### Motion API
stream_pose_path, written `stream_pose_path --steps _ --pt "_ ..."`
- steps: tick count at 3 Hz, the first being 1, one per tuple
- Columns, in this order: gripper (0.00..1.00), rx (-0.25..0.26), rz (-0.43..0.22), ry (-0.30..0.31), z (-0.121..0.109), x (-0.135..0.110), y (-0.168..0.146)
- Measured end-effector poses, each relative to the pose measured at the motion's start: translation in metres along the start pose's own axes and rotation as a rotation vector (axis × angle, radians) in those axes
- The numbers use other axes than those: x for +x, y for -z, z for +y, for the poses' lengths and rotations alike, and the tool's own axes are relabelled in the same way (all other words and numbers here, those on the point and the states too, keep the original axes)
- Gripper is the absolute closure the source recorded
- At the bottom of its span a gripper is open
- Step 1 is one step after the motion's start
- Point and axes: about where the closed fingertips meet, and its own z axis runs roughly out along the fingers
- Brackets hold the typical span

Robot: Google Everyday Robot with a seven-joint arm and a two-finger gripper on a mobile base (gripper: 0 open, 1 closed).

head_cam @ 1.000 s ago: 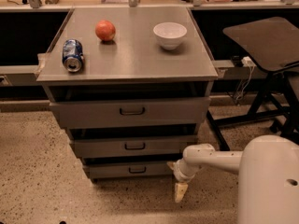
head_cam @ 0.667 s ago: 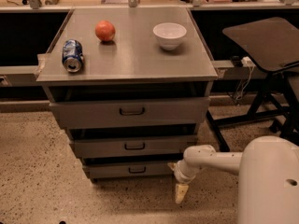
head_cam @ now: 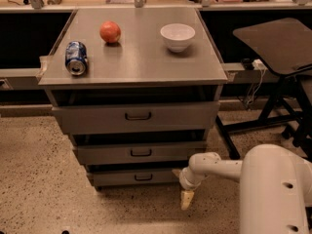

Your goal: Open bottom drawer

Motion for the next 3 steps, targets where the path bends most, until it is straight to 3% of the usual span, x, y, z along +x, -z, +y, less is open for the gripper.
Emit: stream_pose_path --steps 2,3 --pt "0.0 0.03 -0.032 0.035 -0.035 0.008 -0.042" --pt "0.12 0.057 -0.033 0.01 -0.055 0.016 -0.06"
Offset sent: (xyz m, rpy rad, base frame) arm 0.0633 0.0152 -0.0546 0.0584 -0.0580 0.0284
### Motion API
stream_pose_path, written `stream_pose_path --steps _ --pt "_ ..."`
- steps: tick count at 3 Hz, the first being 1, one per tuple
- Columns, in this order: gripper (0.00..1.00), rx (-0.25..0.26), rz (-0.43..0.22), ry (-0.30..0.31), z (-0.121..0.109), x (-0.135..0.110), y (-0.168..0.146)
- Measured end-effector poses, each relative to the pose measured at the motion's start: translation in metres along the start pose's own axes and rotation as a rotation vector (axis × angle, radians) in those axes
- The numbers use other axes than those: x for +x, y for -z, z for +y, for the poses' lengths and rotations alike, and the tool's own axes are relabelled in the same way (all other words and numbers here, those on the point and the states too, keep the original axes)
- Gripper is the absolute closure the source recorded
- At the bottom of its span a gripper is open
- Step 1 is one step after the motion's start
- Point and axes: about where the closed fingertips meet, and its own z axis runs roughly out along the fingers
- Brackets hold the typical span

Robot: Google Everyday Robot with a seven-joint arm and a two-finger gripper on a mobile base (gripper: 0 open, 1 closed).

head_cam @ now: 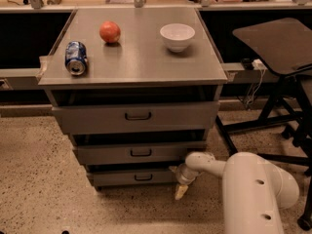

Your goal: Open bottom drawer

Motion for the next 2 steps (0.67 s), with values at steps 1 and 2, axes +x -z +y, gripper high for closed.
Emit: stream_pose_path --steps 1,2 --pt "0.13 0.017 0.007 -0.013 -0.0081 0.0028 -0.0075" --pt "0.16 0.032 0.013 -0.024 -0.0153 0.004 -0.0123"
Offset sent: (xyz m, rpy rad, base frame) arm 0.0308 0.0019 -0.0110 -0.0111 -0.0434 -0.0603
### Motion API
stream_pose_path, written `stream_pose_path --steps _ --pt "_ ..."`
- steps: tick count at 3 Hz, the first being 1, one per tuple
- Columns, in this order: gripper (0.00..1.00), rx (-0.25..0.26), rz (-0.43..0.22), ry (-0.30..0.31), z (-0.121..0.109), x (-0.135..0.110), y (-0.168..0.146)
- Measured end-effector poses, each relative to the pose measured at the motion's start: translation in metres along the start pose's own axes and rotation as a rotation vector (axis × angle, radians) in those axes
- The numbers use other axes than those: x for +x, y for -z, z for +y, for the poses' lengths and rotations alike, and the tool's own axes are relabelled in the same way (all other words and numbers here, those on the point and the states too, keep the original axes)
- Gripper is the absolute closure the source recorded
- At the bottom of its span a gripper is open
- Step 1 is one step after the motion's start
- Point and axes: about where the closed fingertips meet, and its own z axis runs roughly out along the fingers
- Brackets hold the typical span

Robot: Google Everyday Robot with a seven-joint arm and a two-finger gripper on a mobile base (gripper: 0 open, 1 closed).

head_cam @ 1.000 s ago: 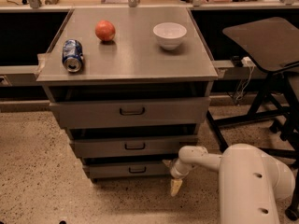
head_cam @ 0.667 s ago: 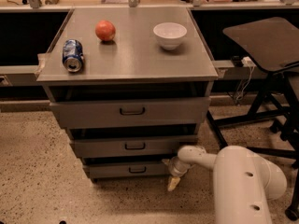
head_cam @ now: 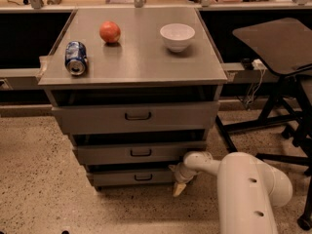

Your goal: Open bottom drawer

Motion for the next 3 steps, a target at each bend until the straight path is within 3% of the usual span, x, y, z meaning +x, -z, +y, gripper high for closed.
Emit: stream_pose_path --steps 1,2,3 --pt "0.23 -0.002 -0.045 -0.027 0.0 0.0 -0.002" --pt "0.26 -0.022 -0.09 -0.035 0.015 -0.003 0.008" --pt "0.3 -0.072 -0.088 -0.015 0.042 -0.013 0.012"
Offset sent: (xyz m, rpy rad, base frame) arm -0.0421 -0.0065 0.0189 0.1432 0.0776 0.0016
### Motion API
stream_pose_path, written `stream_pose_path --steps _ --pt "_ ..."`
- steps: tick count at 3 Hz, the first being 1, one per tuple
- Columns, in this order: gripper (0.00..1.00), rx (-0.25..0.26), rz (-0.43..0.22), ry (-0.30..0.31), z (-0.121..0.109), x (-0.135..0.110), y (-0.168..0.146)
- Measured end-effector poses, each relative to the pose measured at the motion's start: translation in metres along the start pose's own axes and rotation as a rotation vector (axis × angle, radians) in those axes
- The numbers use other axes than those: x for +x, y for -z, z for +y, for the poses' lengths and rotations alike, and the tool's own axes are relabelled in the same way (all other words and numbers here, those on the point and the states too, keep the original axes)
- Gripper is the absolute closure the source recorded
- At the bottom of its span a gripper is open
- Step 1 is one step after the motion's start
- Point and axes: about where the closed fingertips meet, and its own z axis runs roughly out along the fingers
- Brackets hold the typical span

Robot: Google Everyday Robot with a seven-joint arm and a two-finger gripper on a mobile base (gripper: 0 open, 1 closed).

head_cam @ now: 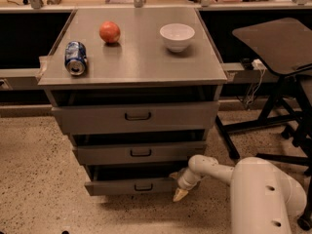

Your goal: Open bottom drawer

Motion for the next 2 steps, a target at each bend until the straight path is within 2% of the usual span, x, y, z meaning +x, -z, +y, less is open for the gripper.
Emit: stream_pose_path --steps 1,2 --pt "0.11 -0.016 -0.005 0.003 0.0085 -0.003 -0.0043" --pt "0.0 -0.016 -0.004 0.003 0.0086 -0.0029 -0.0044"
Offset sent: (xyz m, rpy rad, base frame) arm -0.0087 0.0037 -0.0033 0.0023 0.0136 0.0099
